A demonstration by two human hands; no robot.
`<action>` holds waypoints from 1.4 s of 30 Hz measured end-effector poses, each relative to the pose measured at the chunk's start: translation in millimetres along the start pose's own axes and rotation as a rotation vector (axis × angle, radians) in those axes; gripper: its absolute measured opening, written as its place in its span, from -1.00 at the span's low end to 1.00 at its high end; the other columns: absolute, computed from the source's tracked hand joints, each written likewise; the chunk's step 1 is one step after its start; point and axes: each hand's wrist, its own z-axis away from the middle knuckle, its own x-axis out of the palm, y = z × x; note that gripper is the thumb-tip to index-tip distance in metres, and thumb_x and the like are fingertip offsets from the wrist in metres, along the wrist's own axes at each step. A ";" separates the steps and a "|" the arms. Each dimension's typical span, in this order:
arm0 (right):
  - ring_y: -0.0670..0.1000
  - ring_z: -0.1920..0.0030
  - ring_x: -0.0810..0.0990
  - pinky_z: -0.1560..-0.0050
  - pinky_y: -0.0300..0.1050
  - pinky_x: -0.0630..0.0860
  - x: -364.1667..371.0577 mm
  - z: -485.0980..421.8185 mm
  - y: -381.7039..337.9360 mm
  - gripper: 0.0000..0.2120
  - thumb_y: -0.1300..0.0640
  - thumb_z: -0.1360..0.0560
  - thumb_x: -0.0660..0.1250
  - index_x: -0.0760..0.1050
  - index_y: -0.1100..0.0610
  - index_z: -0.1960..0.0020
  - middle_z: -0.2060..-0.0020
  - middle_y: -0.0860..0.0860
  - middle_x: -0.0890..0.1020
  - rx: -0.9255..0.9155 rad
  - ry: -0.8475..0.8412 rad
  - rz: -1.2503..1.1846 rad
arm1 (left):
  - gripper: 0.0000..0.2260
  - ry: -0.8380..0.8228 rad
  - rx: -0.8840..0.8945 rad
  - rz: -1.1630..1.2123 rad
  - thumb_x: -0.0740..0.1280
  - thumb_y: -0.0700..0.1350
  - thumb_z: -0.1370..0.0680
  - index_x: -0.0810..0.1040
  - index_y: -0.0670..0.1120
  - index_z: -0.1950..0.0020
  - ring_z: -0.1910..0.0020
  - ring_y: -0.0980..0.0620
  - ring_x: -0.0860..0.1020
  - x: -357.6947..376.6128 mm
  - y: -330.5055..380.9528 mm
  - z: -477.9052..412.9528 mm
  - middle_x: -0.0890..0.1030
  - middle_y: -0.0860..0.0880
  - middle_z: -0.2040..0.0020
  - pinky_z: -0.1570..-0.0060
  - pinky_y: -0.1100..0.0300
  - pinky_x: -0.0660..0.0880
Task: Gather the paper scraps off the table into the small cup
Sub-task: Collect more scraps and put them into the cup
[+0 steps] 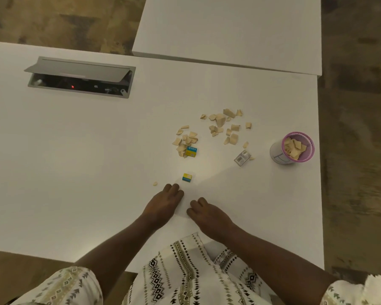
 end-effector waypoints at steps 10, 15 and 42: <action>0.20 -0.06 0.49 0.11 0.06 0.47 -31.5 -10.4 71.6 -0.82 0.31 -0.54 0.20 0.54 0.19 -0.07 -0.03 0.16 0.54 0.553 0.169 -0.340 | -0.90 -0.011 -0.213 0.203 0.23 -0.31 -0.52 0.51 -0.19 0.03 0.05 -0.18 0.49 -4.7 6.4 -36.8 0.51 -0.16 0.01 0.21 -0.04 0.48; -0.04 0.13 0.61 0.13 -0.25 0.41 -57.0 5.1 110.5 -0.91 0.24 -0.50 0.38 0.65 0.10 0.09 0.18 -0.03 0.68 1.013 0.416 -0.907 | -0.88 0.066 -0.387 0.508 0.24 -0.33 -0.48 0.53 -0.18 0.17 0.17 -0.13 0.53 -11.6 35.3 -58.6 0.55 -0.10 0.14 0.20 0.04 0.47; 0.07 -0.03 0.65 -0.06 0.04 0.63 -125.1 101.8 212.5 -0.76 0.29 -0.50 0.28 0.62 0.11 -0.09 -0.03 0.02 0.68 1.277 0.851 -0.771 | -0.68 0.129 -0.155 0.741 0.25 -0.29 -0.51 0.67 -0.05 -0.15 -0.11 -0.06 0.62 -102.1 193.4 -258.1 0.69 -0.05 -0.12 -0.10 0.10 0.56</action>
